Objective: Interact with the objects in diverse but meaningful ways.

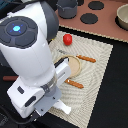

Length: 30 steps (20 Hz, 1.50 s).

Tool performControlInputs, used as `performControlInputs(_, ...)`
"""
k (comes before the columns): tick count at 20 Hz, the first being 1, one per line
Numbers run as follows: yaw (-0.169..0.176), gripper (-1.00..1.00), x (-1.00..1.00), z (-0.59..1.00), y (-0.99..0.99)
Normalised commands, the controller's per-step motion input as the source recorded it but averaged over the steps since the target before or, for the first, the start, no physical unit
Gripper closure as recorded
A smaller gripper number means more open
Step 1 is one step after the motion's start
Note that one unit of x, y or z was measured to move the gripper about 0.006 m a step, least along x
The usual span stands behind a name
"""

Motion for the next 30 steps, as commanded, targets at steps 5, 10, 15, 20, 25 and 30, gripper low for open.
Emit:
performControlInputs(5,0.000,1.00,0.32,0.94,0.65)
performControlInputs(10,0.000,1.00,0.41,0.93,0.82)
performControlInputs(15,0.001,1.00,0.40,0.72,0.93)
performControlInputs(20,0.007,1.00,0.39,0.48,0.94)
performControlInputs(25,0.018,1.00,0.35,0.33,0.95)
performControlInputs(30,0.027,1.00,0.28,0.17,0.93)
